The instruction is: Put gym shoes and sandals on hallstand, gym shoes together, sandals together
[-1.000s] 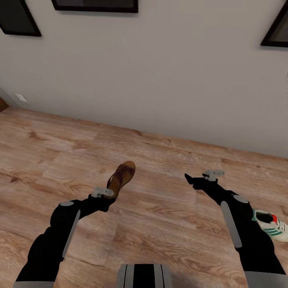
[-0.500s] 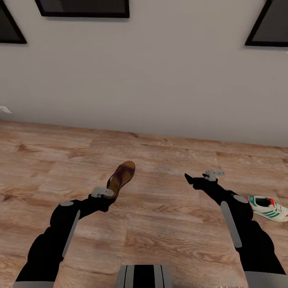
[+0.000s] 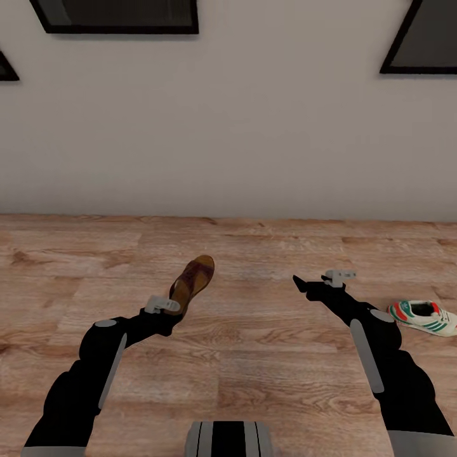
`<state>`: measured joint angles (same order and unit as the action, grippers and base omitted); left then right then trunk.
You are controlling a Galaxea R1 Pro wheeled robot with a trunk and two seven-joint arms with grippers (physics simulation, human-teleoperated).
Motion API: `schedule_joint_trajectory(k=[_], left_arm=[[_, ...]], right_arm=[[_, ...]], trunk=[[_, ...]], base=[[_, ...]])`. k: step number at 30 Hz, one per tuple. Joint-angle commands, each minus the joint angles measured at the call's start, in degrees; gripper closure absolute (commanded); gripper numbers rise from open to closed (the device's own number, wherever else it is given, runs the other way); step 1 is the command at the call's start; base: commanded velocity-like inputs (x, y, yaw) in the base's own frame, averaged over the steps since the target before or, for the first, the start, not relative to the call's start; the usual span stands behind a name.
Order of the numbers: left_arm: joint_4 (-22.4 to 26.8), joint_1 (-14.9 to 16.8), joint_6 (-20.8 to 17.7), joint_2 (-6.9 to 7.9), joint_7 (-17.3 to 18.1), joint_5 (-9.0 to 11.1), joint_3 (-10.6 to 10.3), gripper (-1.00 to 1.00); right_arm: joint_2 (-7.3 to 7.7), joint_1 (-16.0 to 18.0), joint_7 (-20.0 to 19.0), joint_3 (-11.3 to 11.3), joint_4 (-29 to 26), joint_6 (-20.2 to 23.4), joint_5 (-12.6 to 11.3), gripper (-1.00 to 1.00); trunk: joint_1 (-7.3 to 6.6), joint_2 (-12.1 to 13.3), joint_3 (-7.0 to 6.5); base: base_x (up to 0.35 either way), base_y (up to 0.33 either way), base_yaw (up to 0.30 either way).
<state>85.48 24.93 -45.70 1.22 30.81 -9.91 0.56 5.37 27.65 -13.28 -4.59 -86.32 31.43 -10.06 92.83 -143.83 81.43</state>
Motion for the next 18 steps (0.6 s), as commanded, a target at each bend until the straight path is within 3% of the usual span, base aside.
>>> schedule_joint_trajectory(k=[1, 18], left_arm=[[0.04, 0.03, -0.09, 0.00, 0.57, -0.54, 0.06, 1.00], [0.03, 0.03, 0.00, 0.01, 0.57, -0.54, 0.06, 1.00]], right_arm=[[-0.01, 0.03, -0.17, -0.08, -0.08, 0.39, -0.23, -1.00], [-0.01, 0.03, -0.17, -0.15, -0.08, 0.39, -0.56, -1.00]], trunk=[[0.01, -0.02, 0.04], [0.01, -0.02, -0.40]], base=[[0.155, 0.333, -0.163], [0.219, 0.296, -0.282]])
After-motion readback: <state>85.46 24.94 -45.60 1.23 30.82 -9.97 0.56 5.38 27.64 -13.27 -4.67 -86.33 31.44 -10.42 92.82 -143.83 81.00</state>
